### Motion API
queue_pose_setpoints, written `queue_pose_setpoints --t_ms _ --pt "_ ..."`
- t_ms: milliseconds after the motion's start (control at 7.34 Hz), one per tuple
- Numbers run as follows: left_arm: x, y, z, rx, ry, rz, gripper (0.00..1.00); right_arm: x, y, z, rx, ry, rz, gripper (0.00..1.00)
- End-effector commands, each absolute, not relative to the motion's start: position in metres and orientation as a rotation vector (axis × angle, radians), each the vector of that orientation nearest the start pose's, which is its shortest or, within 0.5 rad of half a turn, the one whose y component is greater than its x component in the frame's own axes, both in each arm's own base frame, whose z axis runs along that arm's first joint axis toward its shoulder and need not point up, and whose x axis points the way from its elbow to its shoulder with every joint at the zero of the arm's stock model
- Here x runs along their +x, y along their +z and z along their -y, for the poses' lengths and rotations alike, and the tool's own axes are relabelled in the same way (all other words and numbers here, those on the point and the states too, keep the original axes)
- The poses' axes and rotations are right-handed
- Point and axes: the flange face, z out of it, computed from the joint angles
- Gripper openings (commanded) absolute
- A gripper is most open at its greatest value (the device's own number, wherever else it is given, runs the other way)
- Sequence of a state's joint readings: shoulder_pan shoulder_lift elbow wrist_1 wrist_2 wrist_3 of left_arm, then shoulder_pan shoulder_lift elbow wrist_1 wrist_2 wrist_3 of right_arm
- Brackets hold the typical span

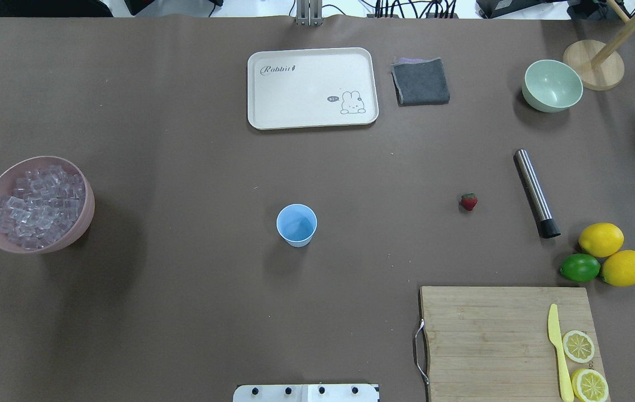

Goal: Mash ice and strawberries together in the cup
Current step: 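Move the left gripper toward the pink bowl of ice cubes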

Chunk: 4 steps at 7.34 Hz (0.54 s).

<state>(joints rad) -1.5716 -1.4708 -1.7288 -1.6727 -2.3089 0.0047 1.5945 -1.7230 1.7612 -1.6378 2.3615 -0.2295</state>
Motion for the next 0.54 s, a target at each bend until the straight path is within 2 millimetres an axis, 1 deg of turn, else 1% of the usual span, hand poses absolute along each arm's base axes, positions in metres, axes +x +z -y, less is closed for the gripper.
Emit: queue_pose_setpoints --t_ms 0,136,272,409 --pt "-0.0662 0.6208 0.4556 0.153 0.062 -0.738 0.98 0.0732 0.6385 0.423 0.075 -0.177 0.794 1.0" --pt "-0.0654 0.6222 0.4544 0.144 0.059 -0.748 0.97 0.0725 0.6317 0.4224 0.087 -0.181 0.802 1.0" --pt "-0.0678 0.6151 0.4541 0.159 0.058 -0.763 0.97 0.0745 0.6297 0.419 0.093 -0.18 0.8 1.0" --pt "-0.0662 0.6146 0.4543 0.159 0.062 -0.766 0.97 0.0753 0.6329 0.417 0.086 -0.173 0.807 1.0"
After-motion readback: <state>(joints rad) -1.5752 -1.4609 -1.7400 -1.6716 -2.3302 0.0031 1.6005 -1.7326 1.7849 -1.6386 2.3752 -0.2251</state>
